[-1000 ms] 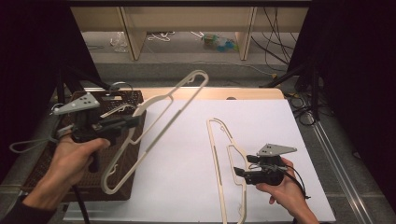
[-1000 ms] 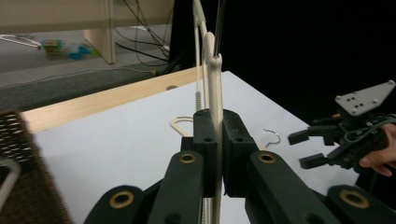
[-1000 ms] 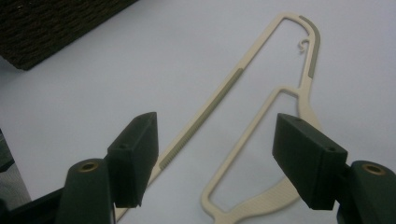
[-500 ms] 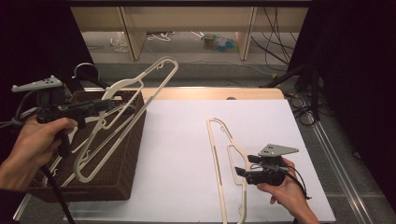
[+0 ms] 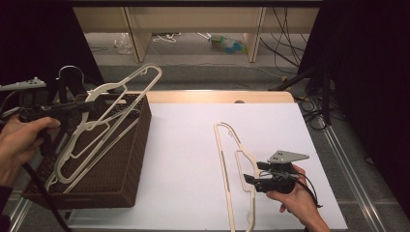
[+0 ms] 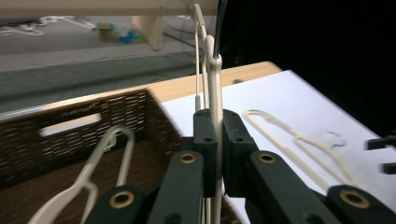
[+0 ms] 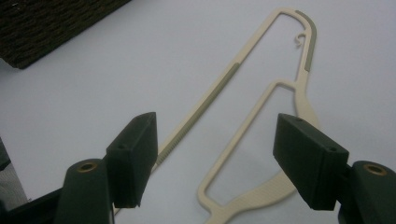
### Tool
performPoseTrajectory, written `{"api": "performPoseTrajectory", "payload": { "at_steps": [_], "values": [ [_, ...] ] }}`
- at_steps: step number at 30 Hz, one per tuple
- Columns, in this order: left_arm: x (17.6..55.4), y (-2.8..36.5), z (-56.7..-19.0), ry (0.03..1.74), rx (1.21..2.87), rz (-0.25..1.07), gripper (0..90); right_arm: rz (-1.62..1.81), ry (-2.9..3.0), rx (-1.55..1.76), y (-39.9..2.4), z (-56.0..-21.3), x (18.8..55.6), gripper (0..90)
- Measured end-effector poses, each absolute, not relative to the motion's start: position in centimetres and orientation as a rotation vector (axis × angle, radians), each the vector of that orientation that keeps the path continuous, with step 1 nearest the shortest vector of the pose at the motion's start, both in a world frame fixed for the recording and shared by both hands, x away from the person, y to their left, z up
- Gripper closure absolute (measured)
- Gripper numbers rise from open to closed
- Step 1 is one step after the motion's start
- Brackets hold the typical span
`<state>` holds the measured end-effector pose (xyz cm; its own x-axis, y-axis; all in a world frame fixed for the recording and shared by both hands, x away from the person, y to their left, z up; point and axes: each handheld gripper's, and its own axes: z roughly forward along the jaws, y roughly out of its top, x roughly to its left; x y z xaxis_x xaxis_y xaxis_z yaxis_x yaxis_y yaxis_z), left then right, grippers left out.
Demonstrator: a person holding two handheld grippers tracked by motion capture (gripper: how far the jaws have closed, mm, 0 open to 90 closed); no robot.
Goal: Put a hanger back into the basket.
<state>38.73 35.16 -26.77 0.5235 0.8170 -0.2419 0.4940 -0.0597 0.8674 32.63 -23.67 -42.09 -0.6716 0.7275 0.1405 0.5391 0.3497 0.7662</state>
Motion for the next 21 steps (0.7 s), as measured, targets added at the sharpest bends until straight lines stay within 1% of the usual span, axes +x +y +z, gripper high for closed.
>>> {"api": "performPoseTrajectory", "payload": {
  "at_steps": [8, 21],
  "values": [
    [39.9, 37.9, -28.5, 1.171, 1.753, 0.398, 86.1, 1.216, 2.393, 1.149, -23.6, -42.2, 32.6, 31.6],
    [40.2, 40.2, -30.4, 1.152, 1.833, 0.435, 86.0, 1.214, 2.408, 1.149, -23.5, -42.5, 32.7, 31.6]
  ]
}}
